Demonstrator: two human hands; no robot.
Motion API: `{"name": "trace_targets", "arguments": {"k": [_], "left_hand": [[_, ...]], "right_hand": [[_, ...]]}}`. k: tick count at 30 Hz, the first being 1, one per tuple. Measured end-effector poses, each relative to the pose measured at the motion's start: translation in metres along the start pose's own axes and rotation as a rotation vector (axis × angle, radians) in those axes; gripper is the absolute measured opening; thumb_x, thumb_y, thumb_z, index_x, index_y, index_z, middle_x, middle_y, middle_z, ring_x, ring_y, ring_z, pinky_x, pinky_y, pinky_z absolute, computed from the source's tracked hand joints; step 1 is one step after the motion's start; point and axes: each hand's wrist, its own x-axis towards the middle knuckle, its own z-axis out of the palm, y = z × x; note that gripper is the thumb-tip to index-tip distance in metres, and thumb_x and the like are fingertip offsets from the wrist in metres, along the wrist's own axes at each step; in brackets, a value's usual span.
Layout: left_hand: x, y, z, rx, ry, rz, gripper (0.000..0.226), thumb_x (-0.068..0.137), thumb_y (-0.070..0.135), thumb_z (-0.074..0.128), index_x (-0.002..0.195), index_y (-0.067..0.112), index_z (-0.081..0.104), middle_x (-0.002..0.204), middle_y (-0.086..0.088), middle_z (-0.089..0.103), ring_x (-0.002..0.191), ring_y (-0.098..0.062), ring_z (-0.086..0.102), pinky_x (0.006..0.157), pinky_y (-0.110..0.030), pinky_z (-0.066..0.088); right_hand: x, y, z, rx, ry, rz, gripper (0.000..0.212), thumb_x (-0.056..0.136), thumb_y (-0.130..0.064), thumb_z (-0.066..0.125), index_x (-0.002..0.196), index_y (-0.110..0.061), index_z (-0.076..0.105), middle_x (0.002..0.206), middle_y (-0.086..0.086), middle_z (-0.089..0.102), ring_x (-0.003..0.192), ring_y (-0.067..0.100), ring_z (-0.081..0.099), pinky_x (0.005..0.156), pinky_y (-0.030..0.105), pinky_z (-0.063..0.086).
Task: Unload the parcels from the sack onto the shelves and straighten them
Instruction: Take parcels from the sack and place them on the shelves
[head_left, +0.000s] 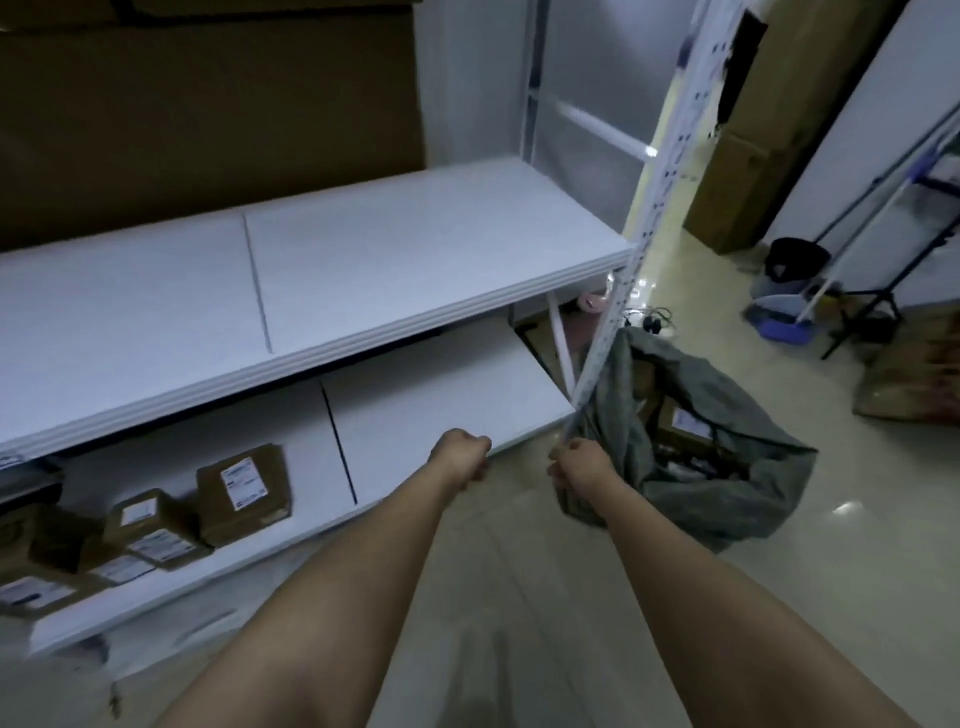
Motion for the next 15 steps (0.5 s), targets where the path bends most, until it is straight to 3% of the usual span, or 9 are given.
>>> {"name": "trace_targets", "arguments": {"k": [2,5,8,12,13,15], "left_hand": [[0.008,0.019,0.038,0.005,-0.025,-0.005,0.014,0.095,0.021,0.043,0.096,0.01,0.052,0.096,-0.007,0.063,0.076,-0.021,0.06,0.062,-0.026,0.036],[0.019,0.049,0.079,0.017,-0.045,0.006,0.018,0.096,0.023,0.043,0.101,0.009,0.052,0.097,-0.007,0.063,0.077,-0.02,0.06,0.06,-0.026,0.036],[0.034,0.077,0.114,0.051,-0.058,0.026,0.018,0.096,0.024,0.043,0.099,0.008,0.053,0.097,-0.008,0.063,0.08,-0.022,0.06,0.06,-0.026,0.037],[0.059,0.117,0.163,0.078,-0.116,0.038,0.019,0.095,0.025,0.044,0.081,0.014,0.05,0.094,-0.009,0.063,0.077,-0.023,0.058,0.06,-0.026,0.036],[0.064,0.126,0.172,0.089,-0.127,0.036,0.02,0.095,0.025,0.043,0.081,0.014,0.051,0.094,-0.009,0.062,0.077,-0.024,0.057,0.06,-0.025,0.035],[0.079,0.145,0.195,0.09,-0.153,0.029,0.019,0.097,0.025,0.042,0.094,0.01,0.054,0.096,-0.01,0.061,0.072,-0.02,0.057,0.058,-0.024,0.036]], "right_hand": [[0.017,0.017,-0.04,-0.002,0.038,0.016,0.015,0.097,-0.022,0.051,0.096,-0.007,0.057,0.07,0.005,0.06,0.059,0.019,0.056,0.061,0.023,0.051],[0.038,0.034,-0.087,-0.019,0.044,0.031,0.021,0.096,-0.023,0.051,0.082,-0.01,0.06,0.078,0.01,0.064,0.075,0.03,0.062,0.079,0.043,0.053],[0.053,0.044,-0.129,0.011,0.053,0.043,0.019,0.097,-0.022,0.051,0.087,-0.008,0.059,0.075,0.01,0.062,0.068,0.027,0.059,0.07,0.037,0.05],[0.077,0.053,-0.184,0.005,0.093,0.044,0.013,0.098,-0.019,0.048,0.09,-0.011,0.056,0.074,0.007,0.059,0.061,0.02,0.056,0.056,0.03,0.047],[0.084,0.054,-0.194,0.004,0.092,0.052,0.013,0.098,-0.019,0.048,0.09,-0.012,0.056,0.077,0.007,0.061,0.066,0.022,0.058,0.061,0.032,0.05],[0.103,0.054,-0.218,0.009,0.102,0.072,0.013,0.097,-0.019,0.05,0.092,-0.01,0.058,0.089,0.013,0.064,0.085,0.031,0.063,0.084,0.043,0.053]]}}
